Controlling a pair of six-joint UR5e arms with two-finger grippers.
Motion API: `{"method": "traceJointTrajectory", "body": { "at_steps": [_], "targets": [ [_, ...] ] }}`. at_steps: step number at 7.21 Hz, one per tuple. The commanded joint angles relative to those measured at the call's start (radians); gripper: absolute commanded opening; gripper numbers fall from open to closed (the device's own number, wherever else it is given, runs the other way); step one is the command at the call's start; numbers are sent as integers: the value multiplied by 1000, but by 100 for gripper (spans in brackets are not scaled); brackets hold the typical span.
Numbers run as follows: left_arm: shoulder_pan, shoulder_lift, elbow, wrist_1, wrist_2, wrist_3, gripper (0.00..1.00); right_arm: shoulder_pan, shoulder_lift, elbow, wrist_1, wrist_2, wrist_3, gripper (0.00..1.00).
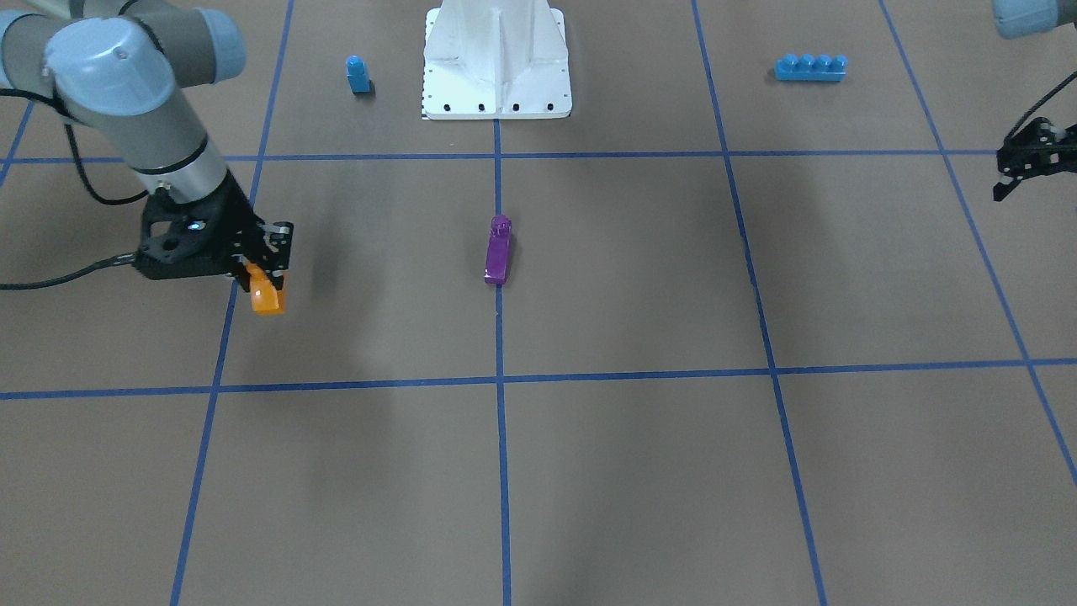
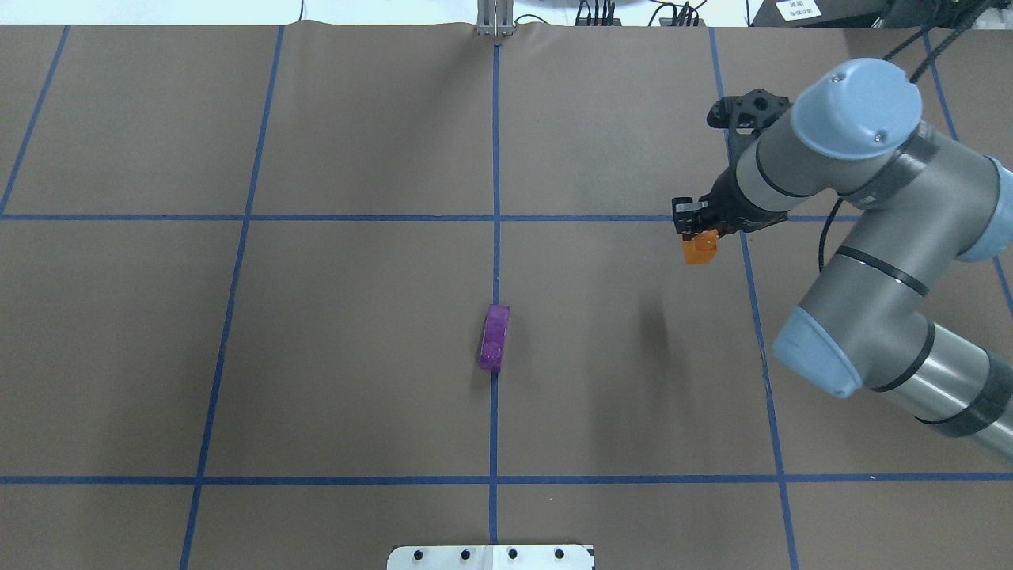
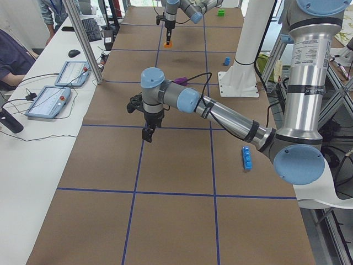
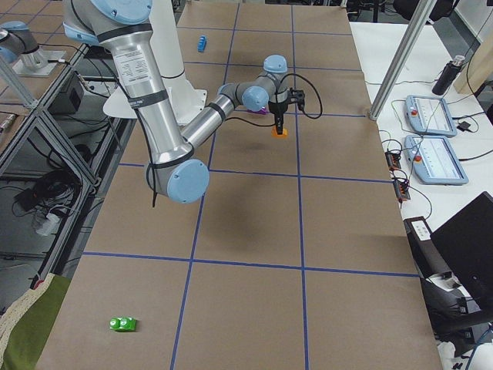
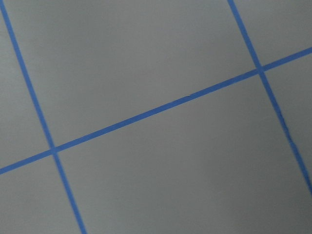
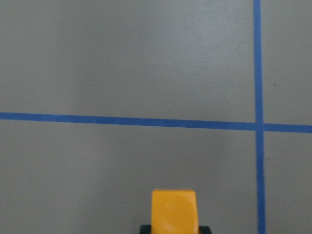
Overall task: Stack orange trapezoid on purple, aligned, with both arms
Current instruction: 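Carry the orange block with the right gripper above the purple block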
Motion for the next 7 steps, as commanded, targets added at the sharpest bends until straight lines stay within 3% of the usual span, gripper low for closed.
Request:
{"method": "traceJointTrajectory", "body": {
  "at_steps": [1, 4, 7],
  "targets": [
    [-125, -1, 94, 0, -56, 170, 100, -117, 137, -4, -58, -50, 166, 0],
    [-126, 2, 93, 0, -56, 170, 100, -272, 292, -97, -122, -168, 316, 0],
    [-126, 2, 87, 0, -56, 170, 100, -297, 387, -227, -122, -176, 404, 0]
  ]
}}
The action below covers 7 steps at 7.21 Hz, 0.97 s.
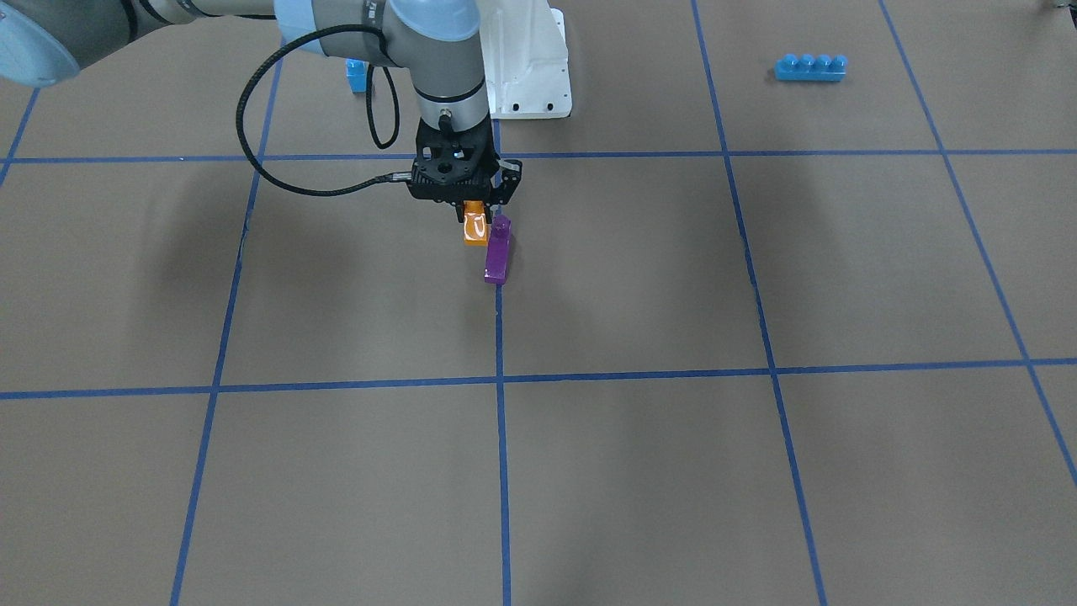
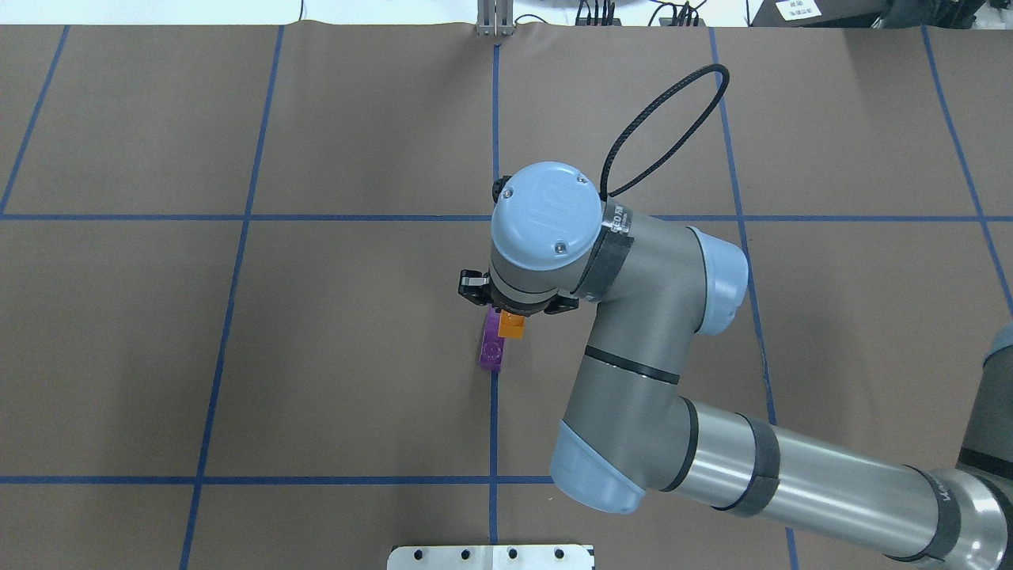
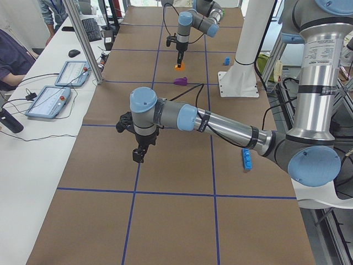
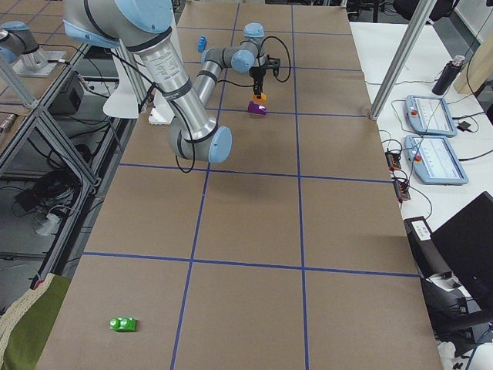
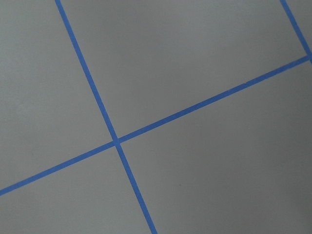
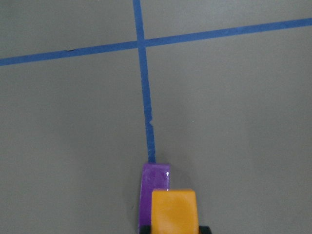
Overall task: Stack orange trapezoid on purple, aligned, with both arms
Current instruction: 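Carry the orange block with the right gripper above the purple block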
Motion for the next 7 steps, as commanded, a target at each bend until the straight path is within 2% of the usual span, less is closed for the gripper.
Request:
{"method": "traceJointTrajectory", "body": {
  "at_steps": [1, 3, 7],
  "targets": [
    [0, 0, -5, 0, 0, 0, 100, -13, 40, -62, -3, -2, 102, 0],
    [0, 0, -7, 0, -2, 0, 100, -33, 42, -86, -4, -4, 186, 0],
    [1, -1, -3, 0, -2, -1, 100, -44, 42, -102, -4, -19, 180, 0]
  ]
}}
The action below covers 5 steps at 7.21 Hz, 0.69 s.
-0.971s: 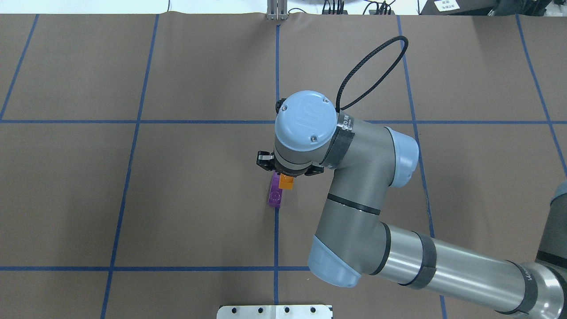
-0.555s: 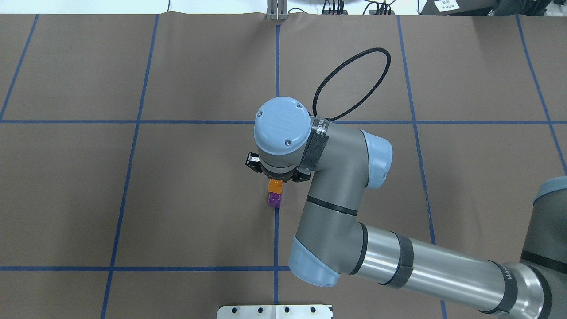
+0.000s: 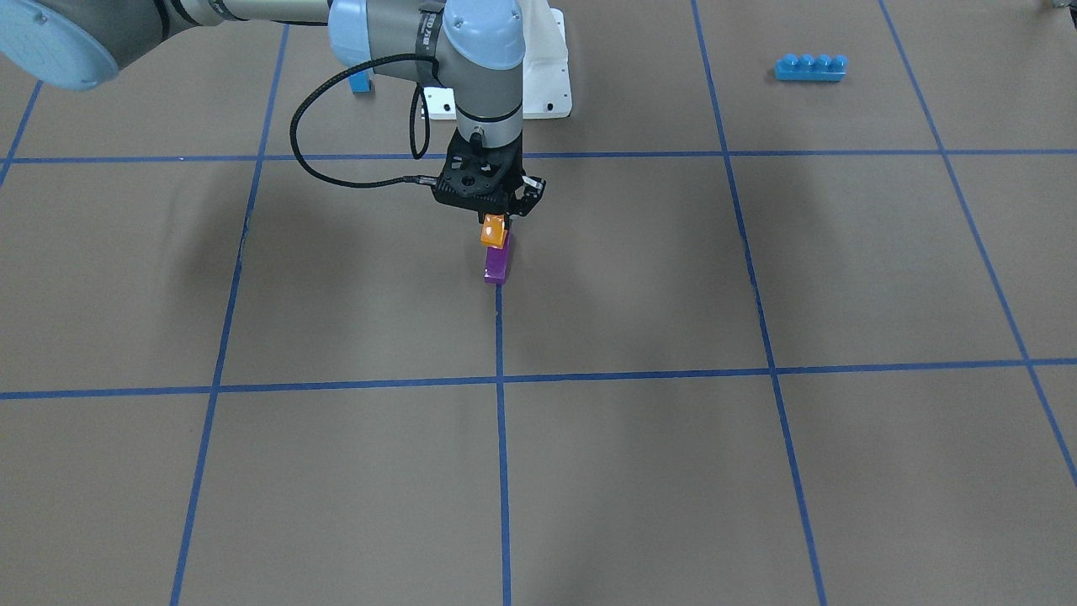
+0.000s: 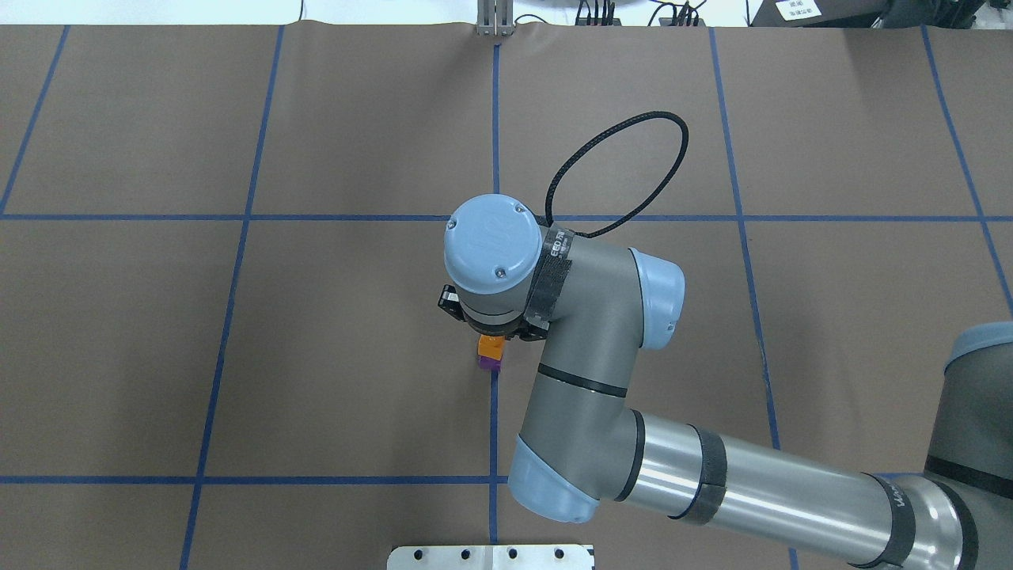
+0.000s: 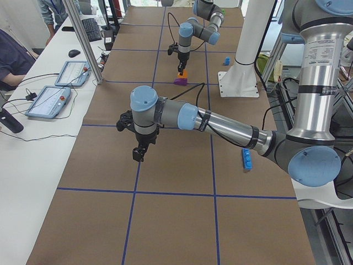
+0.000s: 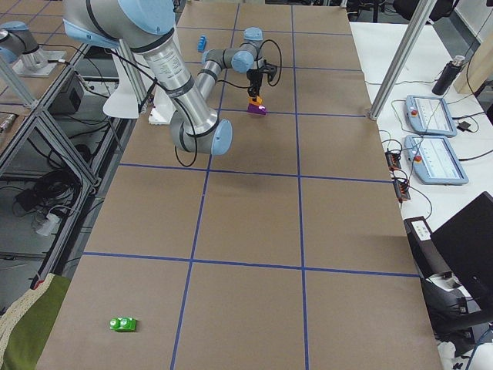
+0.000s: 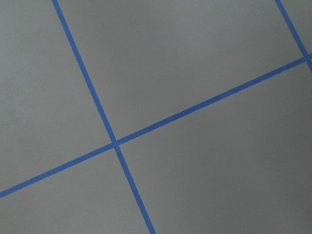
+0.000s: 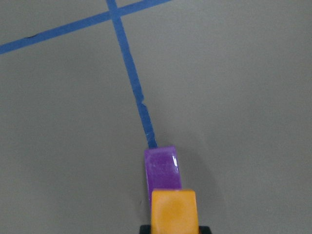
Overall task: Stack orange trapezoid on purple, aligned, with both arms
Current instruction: 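Align and lower the orange block onto the purple block with the right gripper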
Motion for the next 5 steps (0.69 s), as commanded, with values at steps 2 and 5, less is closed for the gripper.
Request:
{"method": "traceJointTrajectory", "body": {
  "at_steps": [2, 5],
  "targets": [
    [1, -3, 5, 0, 0, -3, 100, -3, -1, -3, 0, -6, -14, 0],
    [1, -3, 5, -2, 0, -4, 100, -4, -2, -3, 0, -8, -22, 0]
  ]
}}
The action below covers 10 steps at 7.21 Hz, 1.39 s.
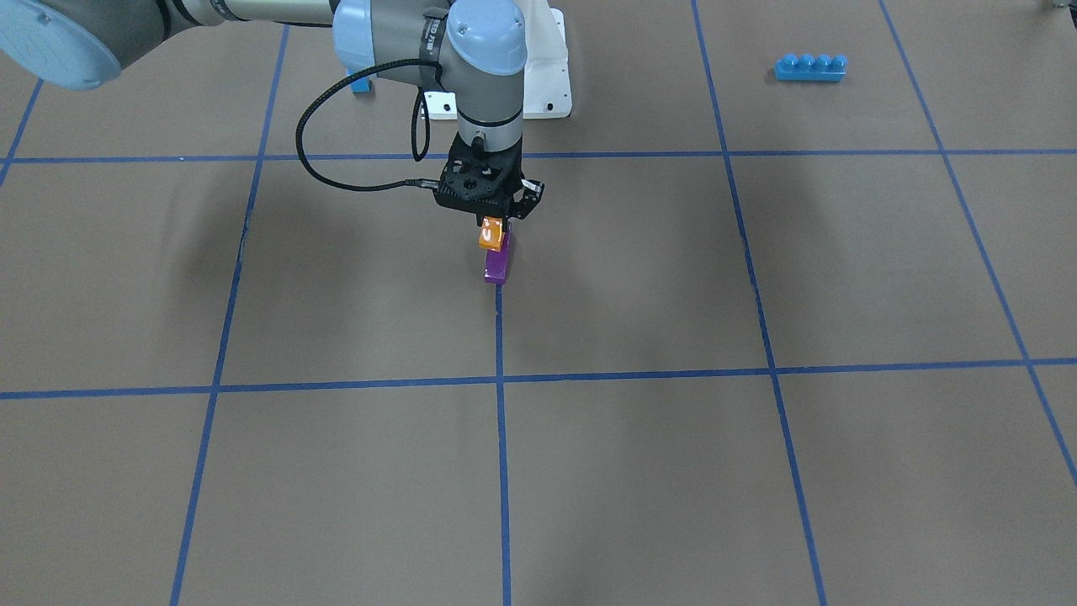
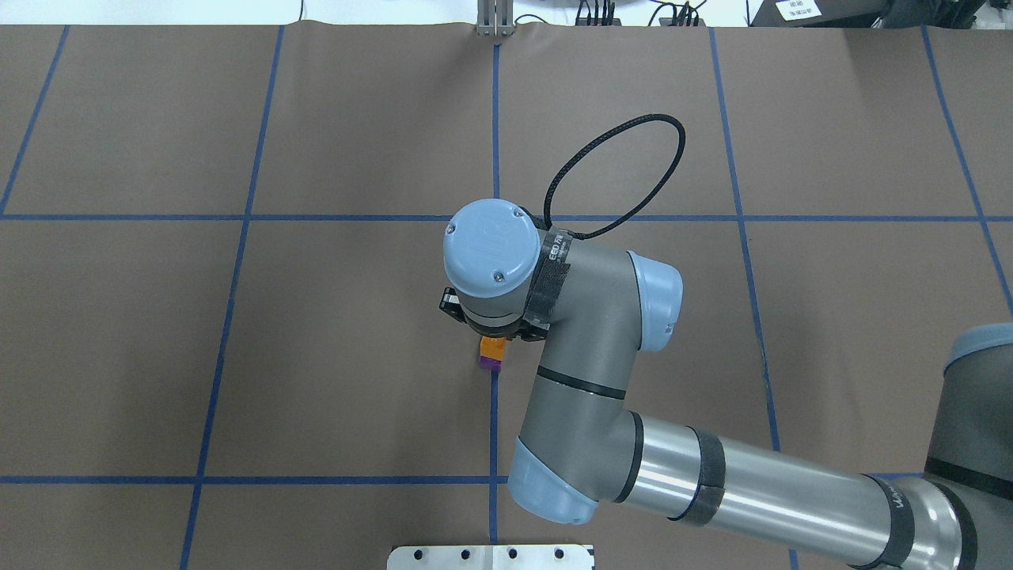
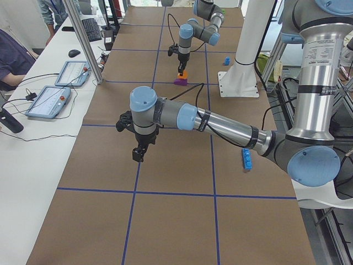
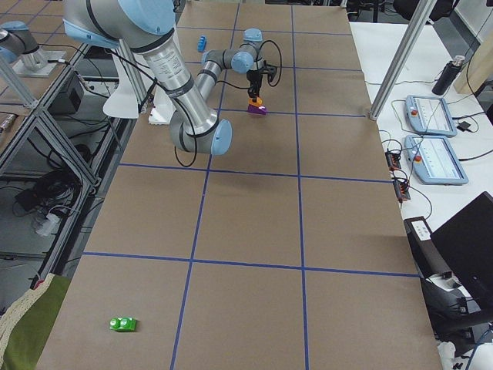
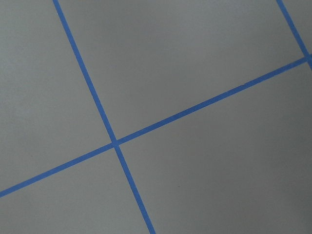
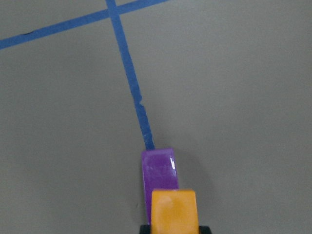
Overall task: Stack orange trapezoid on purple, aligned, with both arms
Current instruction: 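Align and lower the orange block onto the purple block with the right gripper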
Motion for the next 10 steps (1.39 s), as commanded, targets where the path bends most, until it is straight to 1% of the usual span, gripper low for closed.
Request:
{"method": "traceJointTrajectory", "body": {
  "at_steps": [1, 4, 7, 8, 10],
  "targets": [
    [0, -2, 0, 0, 0, -1, 100, -1, 1, 2, 0, -1, -23, 0],
    [0, 0, -1, 0, 0, -1, 100, -13, -2, 2, 2, -10, -64, 0],
    [0, 0, -1, 0, 0, 0, 100, -21, -8, 0, 2, -17, -66, 0],
    [0, 0, 0, 0, 0, 0, 100, -29, -10, -1, 2, -33, -73, 0],
    [0, 0, 2, 0, 0, 0, 100, -49, -10, -3, 3, -71, -156, 0]
  ]
}}
